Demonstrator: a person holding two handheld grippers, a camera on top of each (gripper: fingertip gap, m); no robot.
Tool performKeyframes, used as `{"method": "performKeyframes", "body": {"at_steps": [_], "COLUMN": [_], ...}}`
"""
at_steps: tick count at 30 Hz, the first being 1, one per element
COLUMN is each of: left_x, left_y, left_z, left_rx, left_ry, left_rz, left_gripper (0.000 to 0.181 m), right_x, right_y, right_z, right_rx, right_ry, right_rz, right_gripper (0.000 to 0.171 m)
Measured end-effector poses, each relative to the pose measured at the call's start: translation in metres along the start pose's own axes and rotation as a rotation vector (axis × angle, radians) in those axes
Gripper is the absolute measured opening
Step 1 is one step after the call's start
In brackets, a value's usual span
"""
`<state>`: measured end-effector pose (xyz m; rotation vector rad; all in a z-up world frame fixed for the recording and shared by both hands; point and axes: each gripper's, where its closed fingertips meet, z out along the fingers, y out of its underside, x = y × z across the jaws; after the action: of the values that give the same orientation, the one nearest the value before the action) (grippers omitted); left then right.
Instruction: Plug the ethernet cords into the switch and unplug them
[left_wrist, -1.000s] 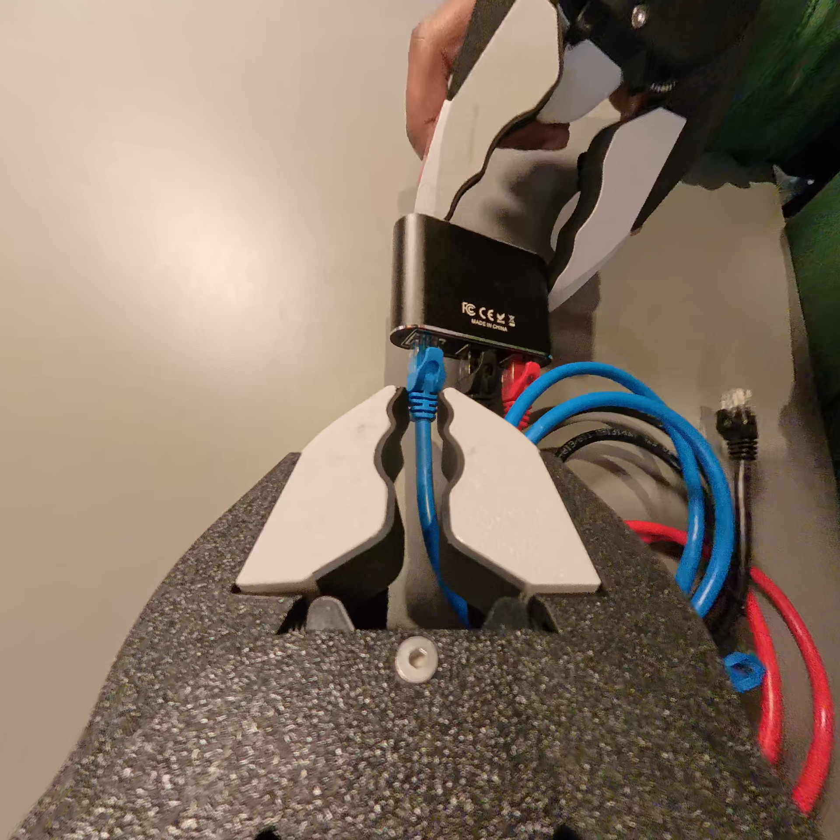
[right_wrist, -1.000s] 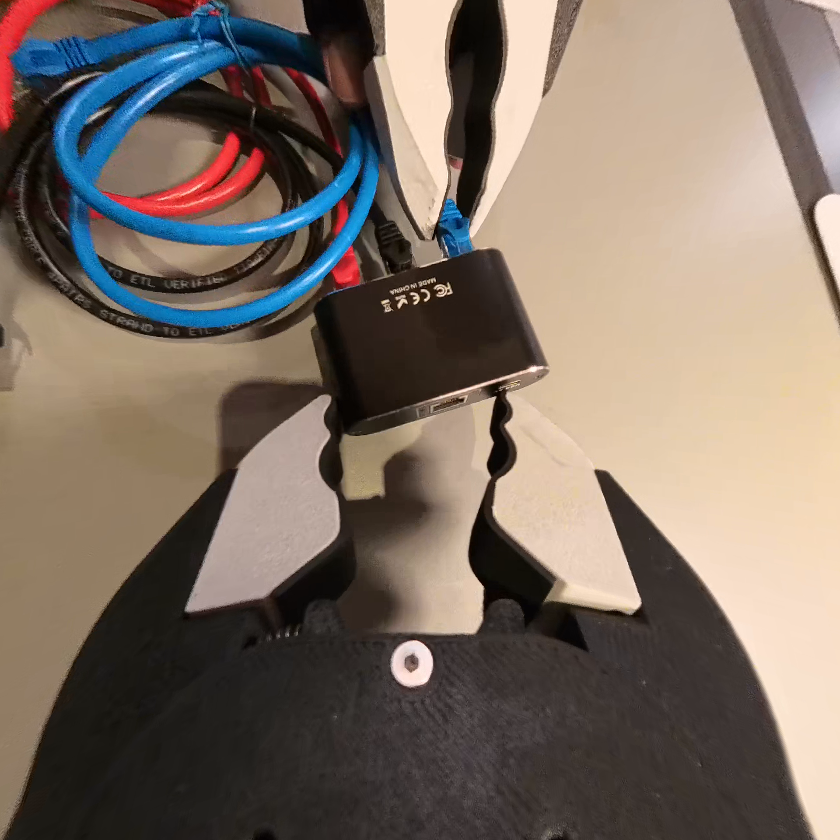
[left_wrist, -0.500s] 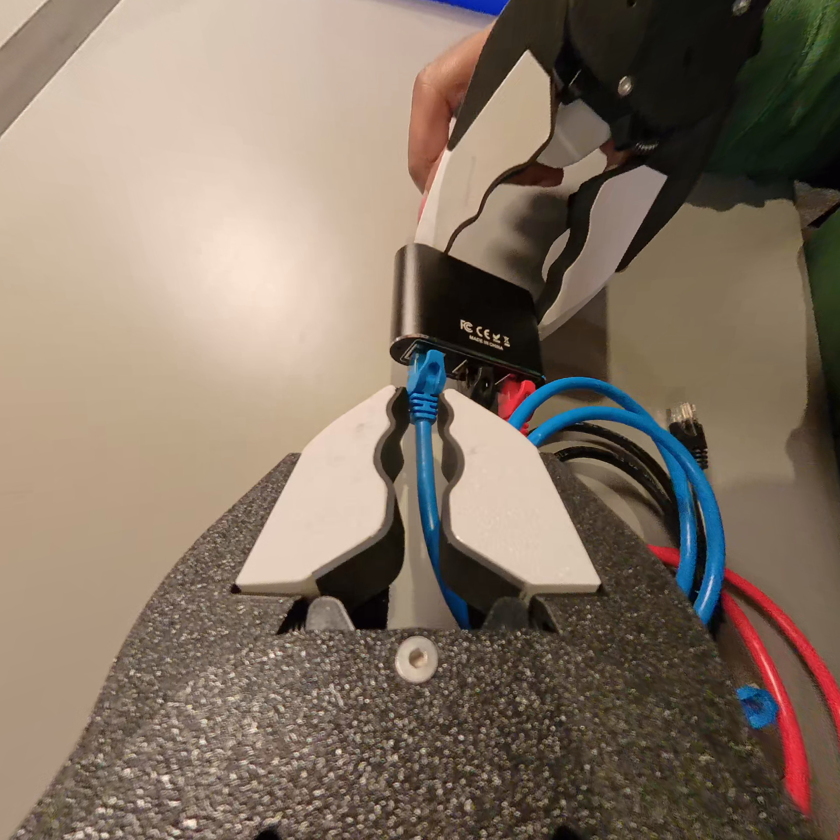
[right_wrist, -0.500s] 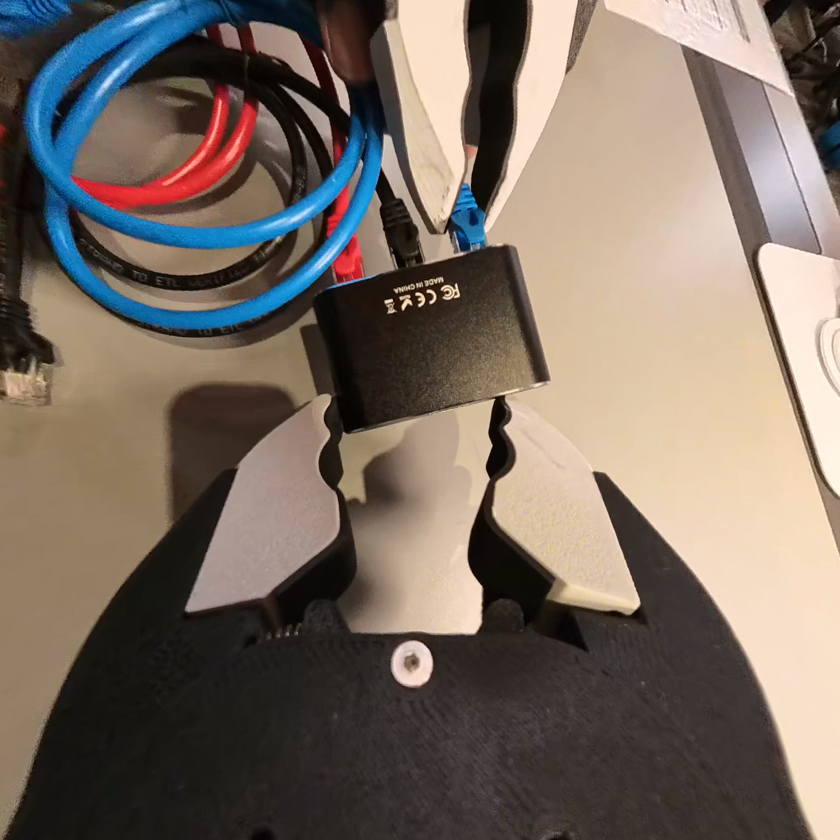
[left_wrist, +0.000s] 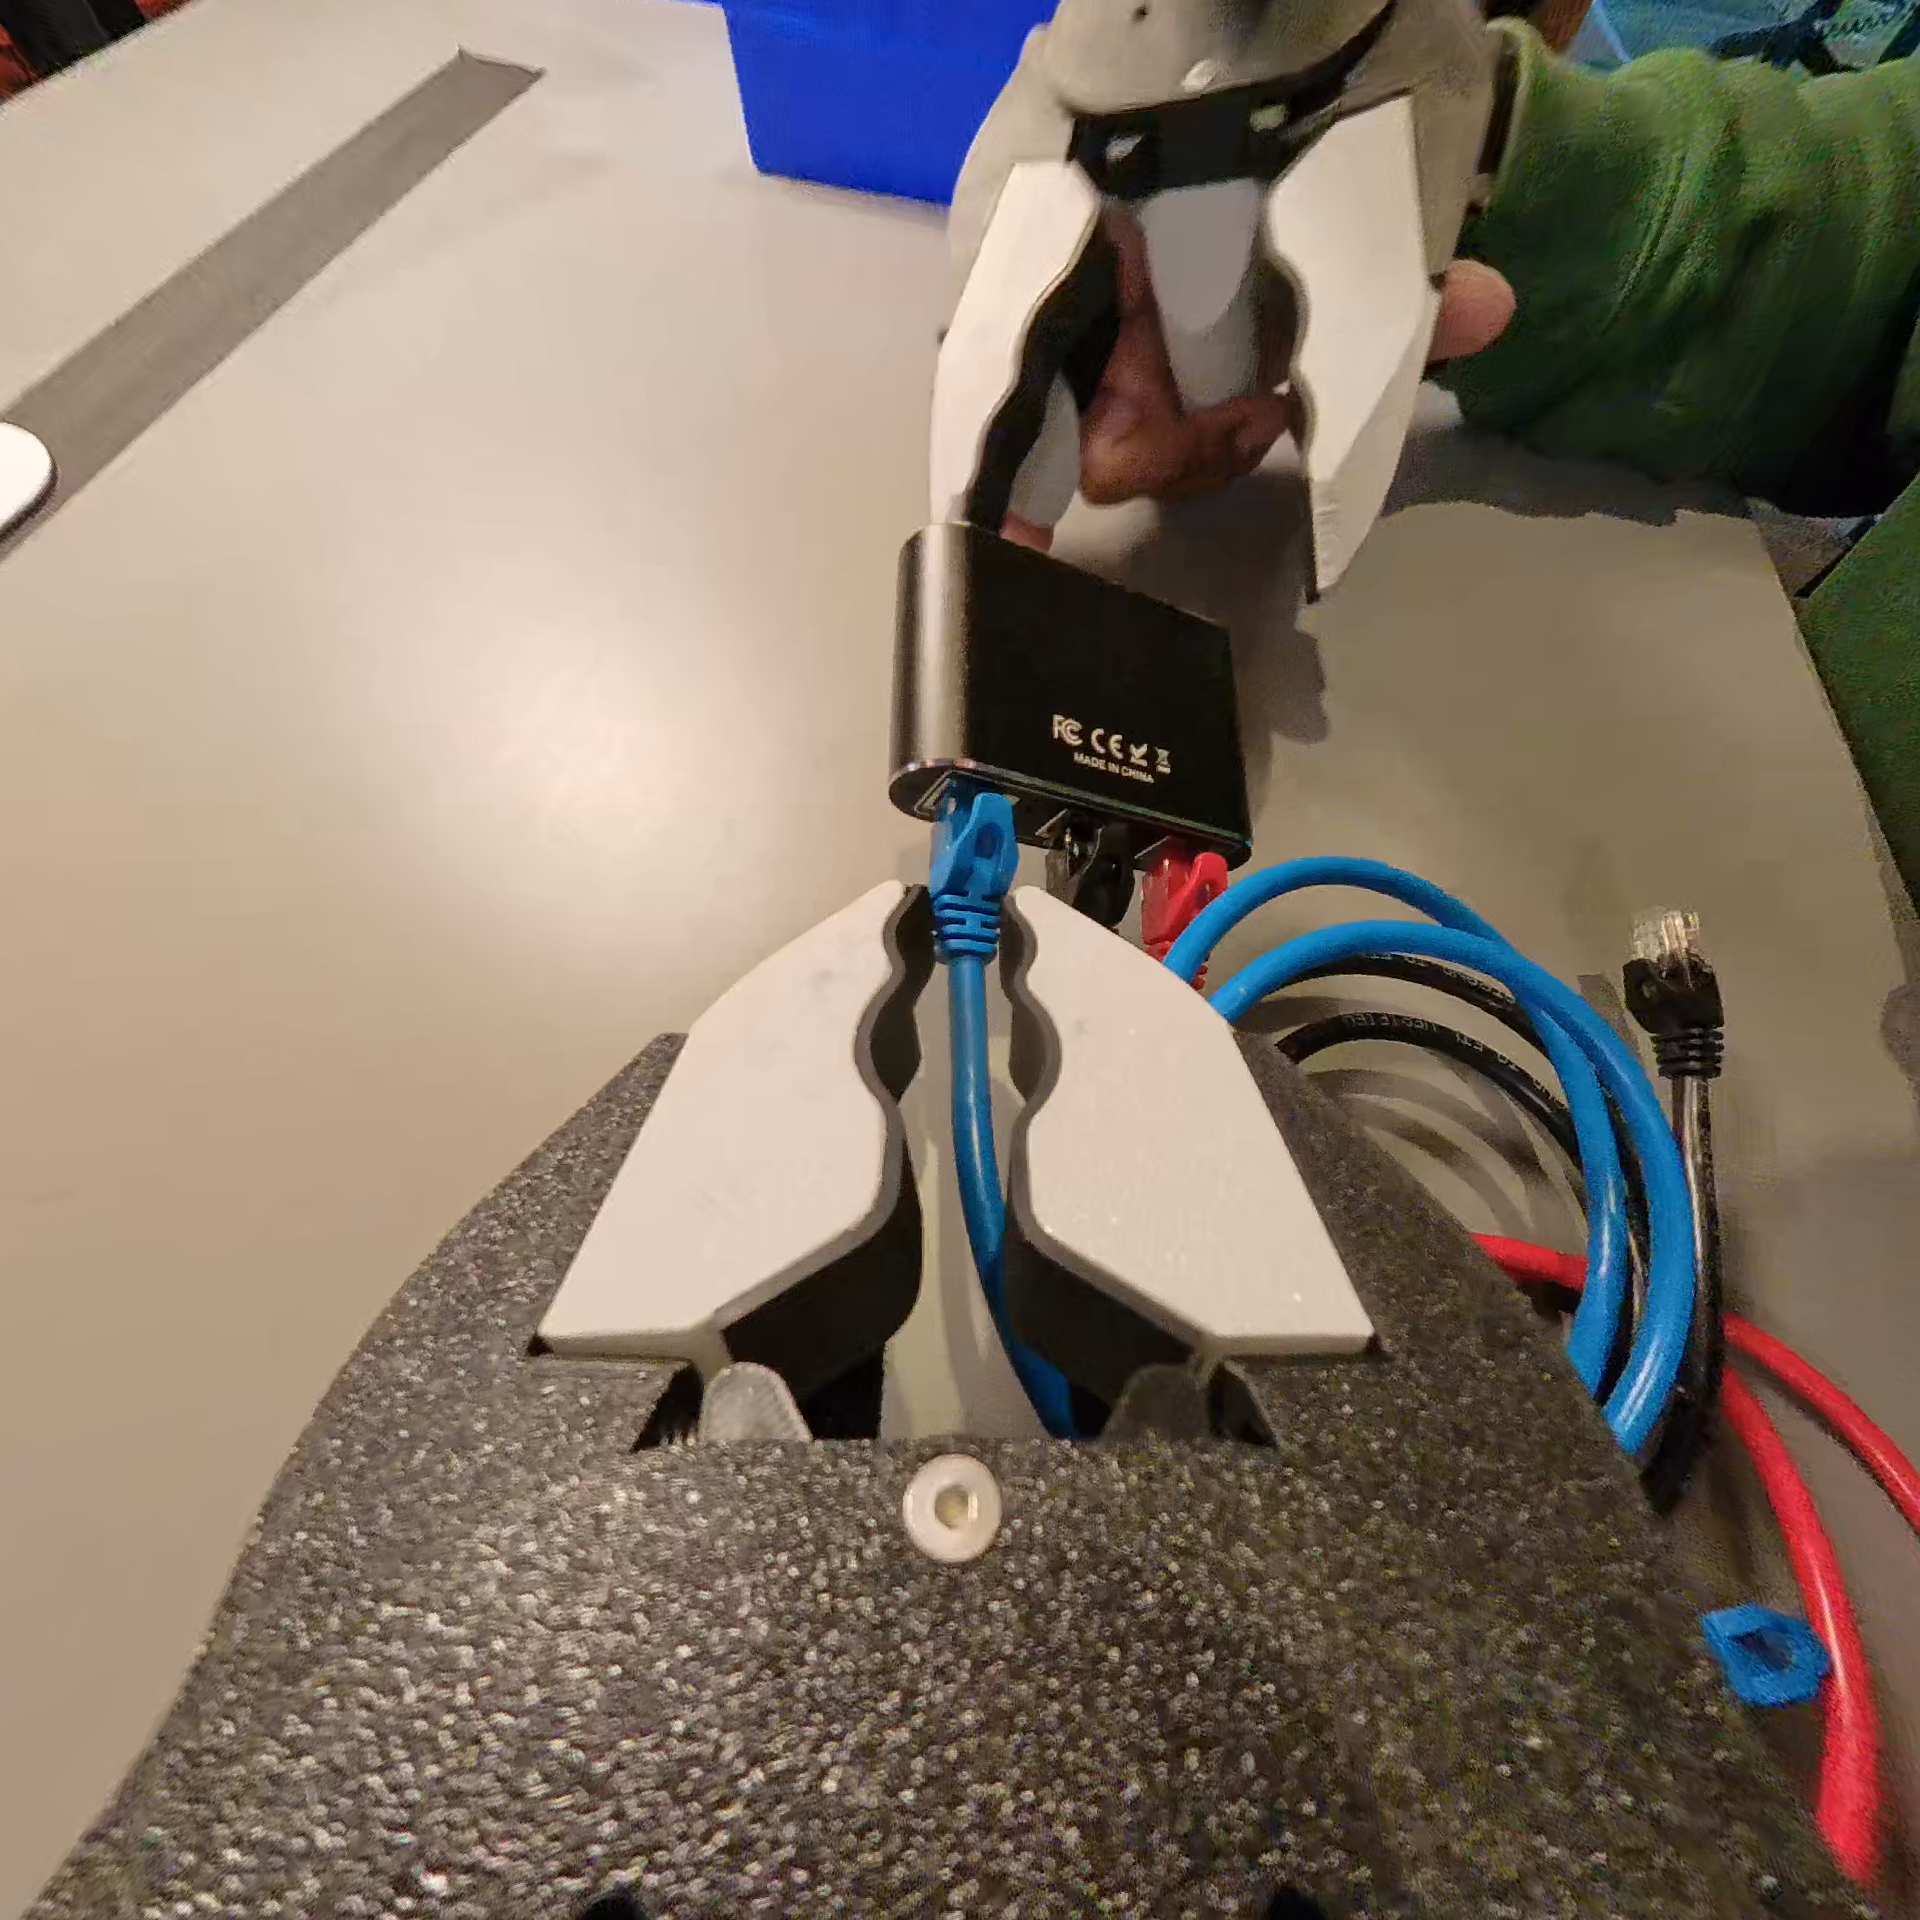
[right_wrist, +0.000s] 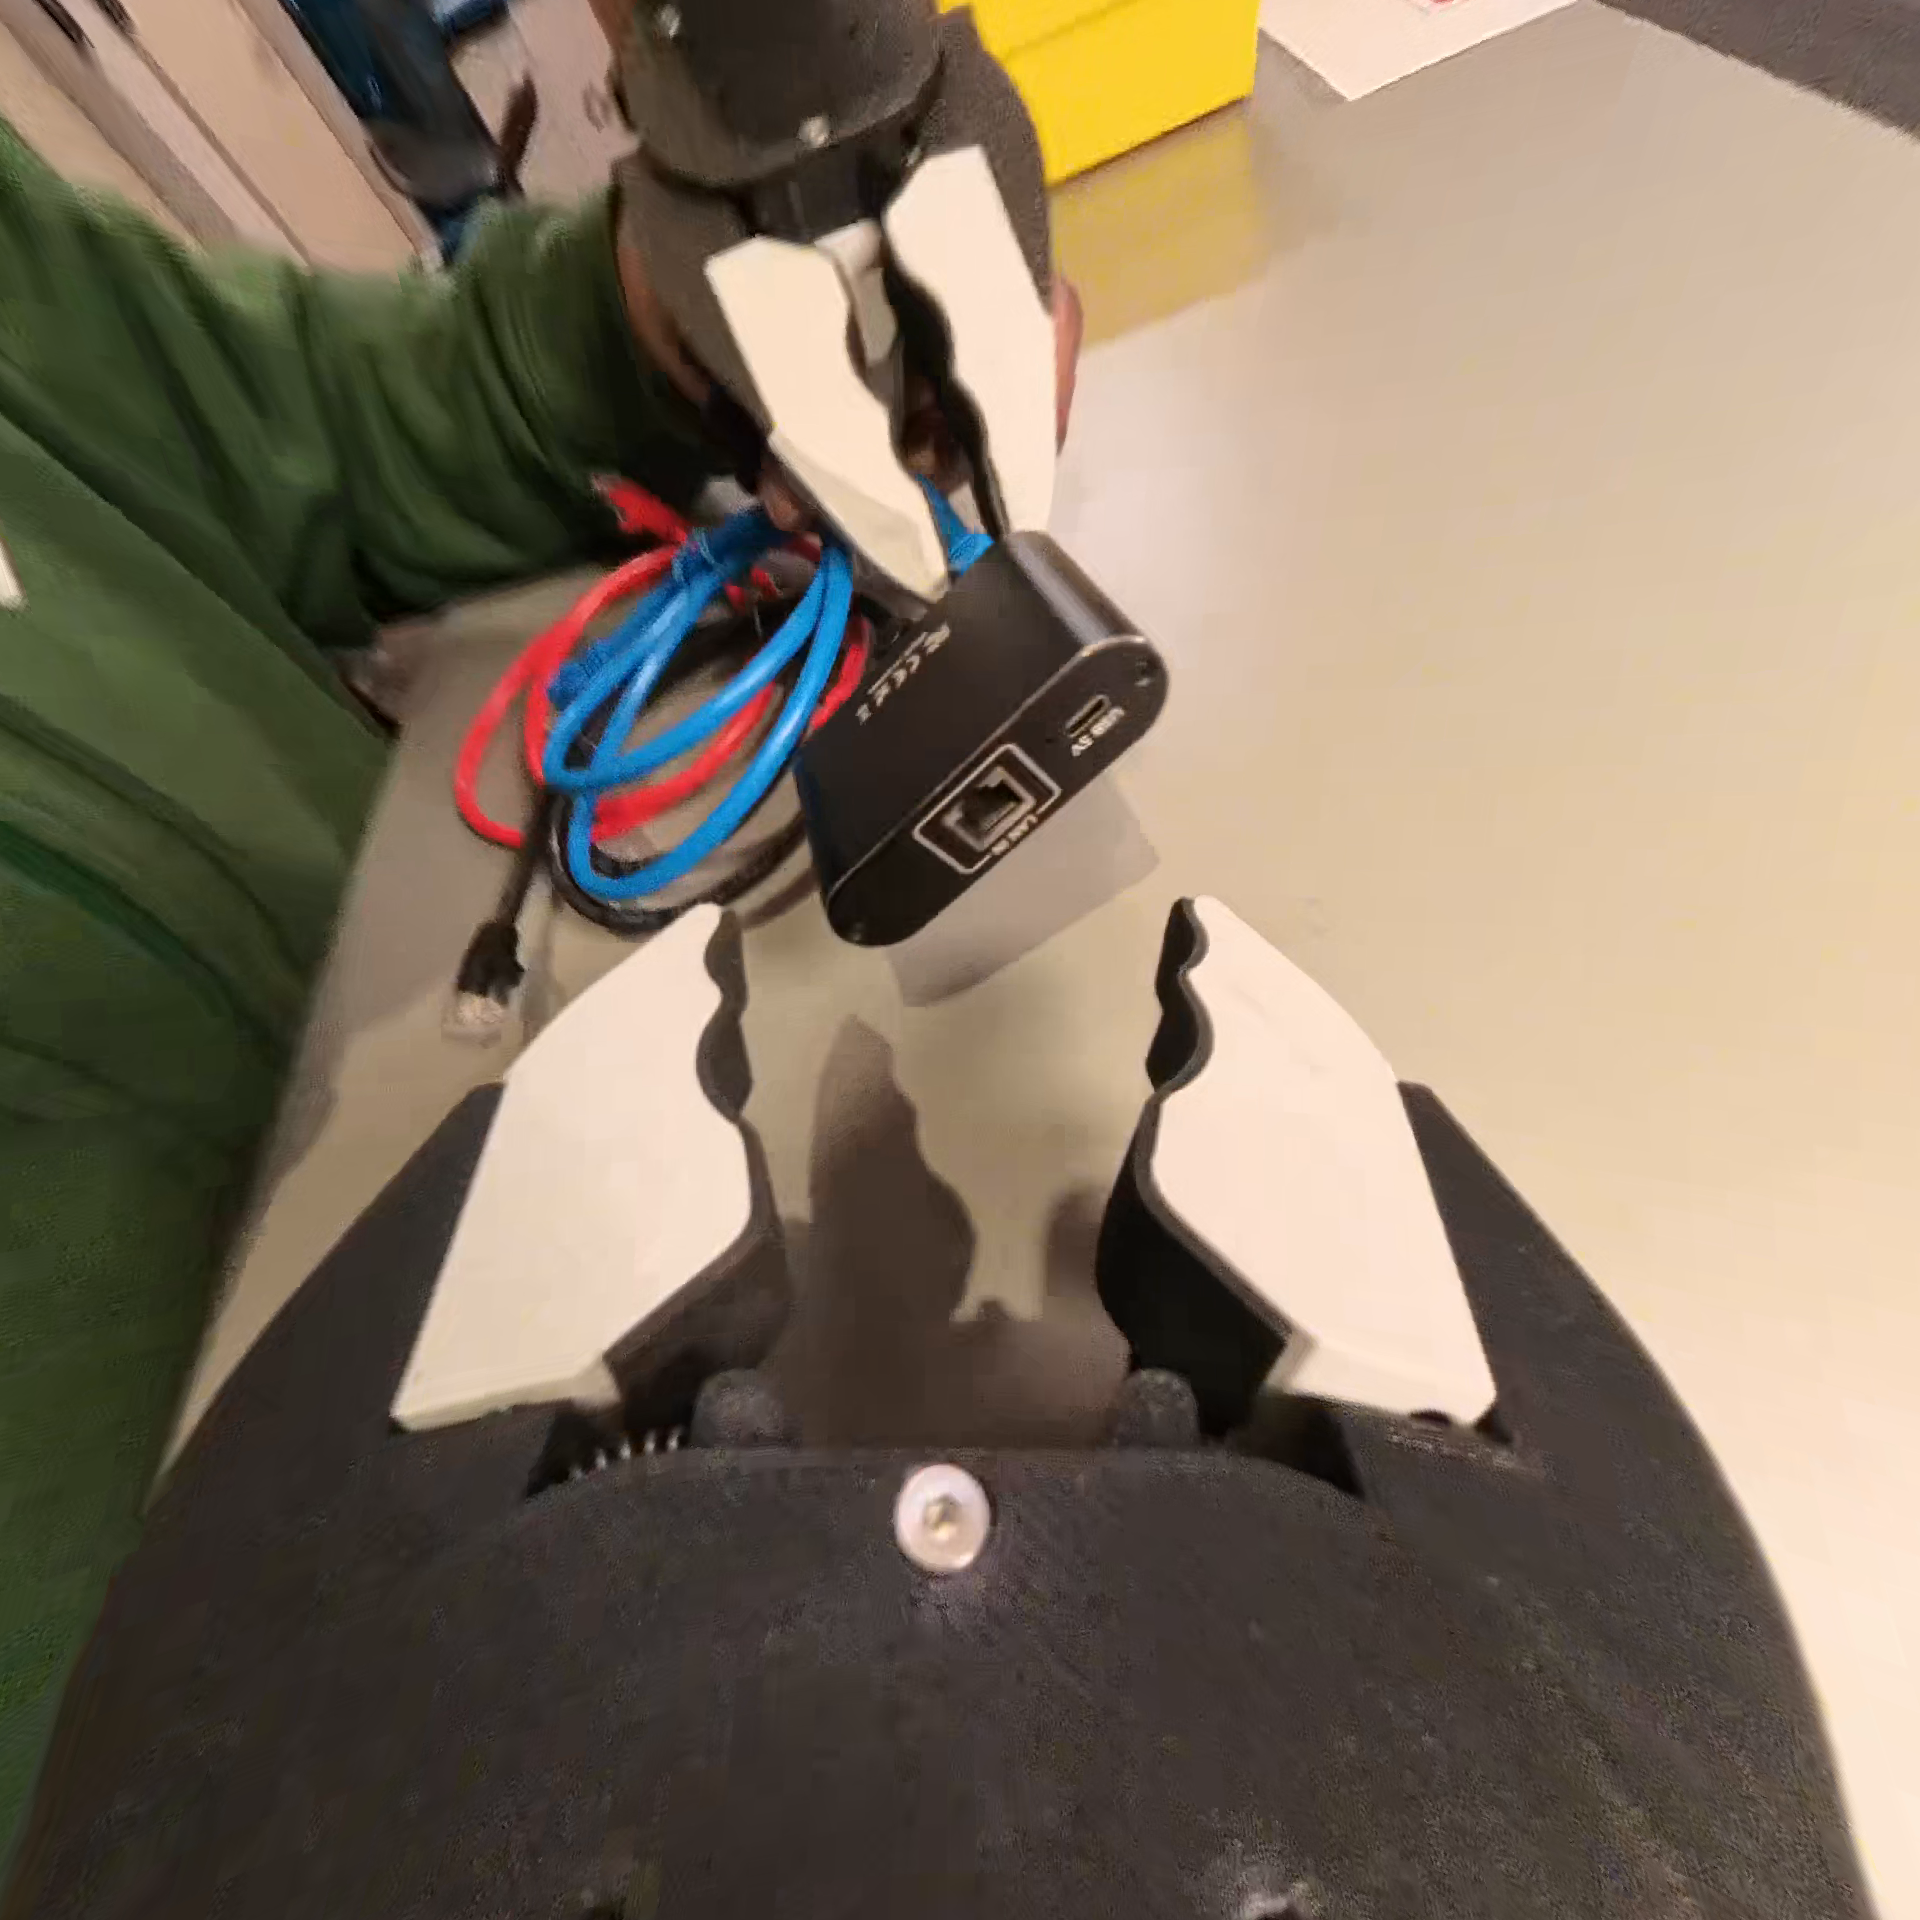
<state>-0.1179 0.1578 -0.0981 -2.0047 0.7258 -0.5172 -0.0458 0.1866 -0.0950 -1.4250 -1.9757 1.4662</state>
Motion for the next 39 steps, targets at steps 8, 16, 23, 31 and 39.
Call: {"method": "performKeyframes", "body": {"at_steps": [8, 16, 23, 31, 39], "left_x": [0.014, -0.006, -0.048, -0.04, -0.027], "left_y": [-0.012, -0.031, -0.027, -0.03, -0.029], "left_z": [0.005, -0.025, -0.062, -0.057, -0.043], "left_rx": [0.046, 0.269, 0.507, 0.506, 0.43], "left_ry": [0.004, -0.029, 0.061, 0.077, 0.067], "left_rz": [0.104, 0.065, -0.293, -0.27, -0.201], "left_gripper": [0.013, 0.026, 0.023, 0.02, 0.02], "right_x": [-0.015, -0.009, -0.009, -0.006, -0.005], "right_y": [-0.014, -0.03, -0.061, -0.099, -0.151], "right_z": [0.027, 0.017, -0.027, -0.107, -0.225], "right_rx": [0.031, 0.105, 0.223, 0.284, 0.305], "right_ry": [-0.092, -0.032, 0.067, 0.297, 0.638], "right_rz": [0.184, 0.216, 0.151, 0.005, -0.153], "right_gripper": [0.047, 0.028, 0.026, 0.025, 0.025]}}
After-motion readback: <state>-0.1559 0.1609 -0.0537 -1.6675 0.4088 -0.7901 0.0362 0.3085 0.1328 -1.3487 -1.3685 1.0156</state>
